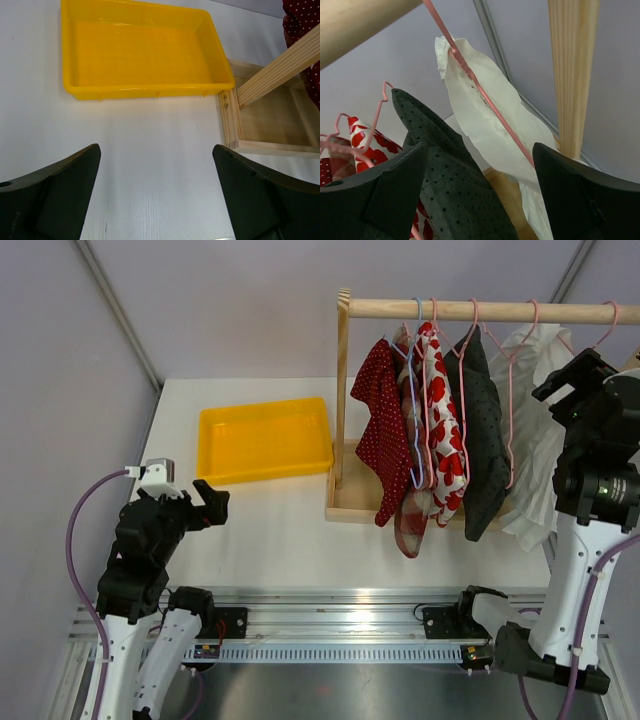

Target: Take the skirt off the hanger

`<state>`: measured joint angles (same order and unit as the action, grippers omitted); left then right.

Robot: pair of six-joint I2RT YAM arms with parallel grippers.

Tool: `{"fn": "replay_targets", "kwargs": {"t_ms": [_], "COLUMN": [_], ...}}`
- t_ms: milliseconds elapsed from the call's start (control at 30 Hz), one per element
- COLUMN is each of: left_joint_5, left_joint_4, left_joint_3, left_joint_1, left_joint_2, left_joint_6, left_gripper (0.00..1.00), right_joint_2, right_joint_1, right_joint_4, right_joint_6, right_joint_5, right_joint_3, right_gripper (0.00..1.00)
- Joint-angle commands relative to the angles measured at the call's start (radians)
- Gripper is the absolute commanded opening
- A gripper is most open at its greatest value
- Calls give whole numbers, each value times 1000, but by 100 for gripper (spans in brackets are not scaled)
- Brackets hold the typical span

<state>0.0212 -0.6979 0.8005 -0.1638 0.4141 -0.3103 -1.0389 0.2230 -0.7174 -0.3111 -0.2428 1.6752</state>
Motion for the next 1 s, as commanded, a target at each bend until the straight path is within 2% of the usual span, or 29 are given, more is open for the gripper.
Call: {"fn": "replay_targets", "kwargs": {"t_ms": [0, 233, 333, 467, 500, 567, 667, 700, 967], "left_joint_5": [-10, -18, -18, -18, -18, -17, -43, -47, -76], "left_joint_4": [37, 37, 38, 37, 35, 34, 35, 35, 24], "left_joint_3": [-1, -3, -4, -4, -4, -4, -4, -6, 0], "left_joint_1": [-3, -3, -3, -3, -3, -3, -3, -3, -3], "left_joint_2": [-1, -14, -12, -21, -21, -21, -23, -24, -14], "left_joint_6": [8, 7, 7, 5, 5, 5, 4, 4, 0], "left_gripper": [99, 99, 99, 99, 99, 99, 99, 99, 99], "right_joint_2": [-27, -79, -102, -121, -127, -130, -138, -138, -77], "right_joint_1": [-4, -4, -4, -4, -4, -4, -4, -4, -4], "right_joint_4": [99, 154, 154, 153, 153, 150, 142, 142, 164], "right_joint_6": [29, 27, 26, 14, 14, 15, 12, 10, -19], "right_joint_5": [-1, -4, 5, 17, 22, 27, 42, 48, 197], "right_joint_3": [8, -6, 3, 4, 4, 6, 12, 12, 79], "right_gripper": [92, 87, 75, 46, 35, 27, 3, 0, 0]}}
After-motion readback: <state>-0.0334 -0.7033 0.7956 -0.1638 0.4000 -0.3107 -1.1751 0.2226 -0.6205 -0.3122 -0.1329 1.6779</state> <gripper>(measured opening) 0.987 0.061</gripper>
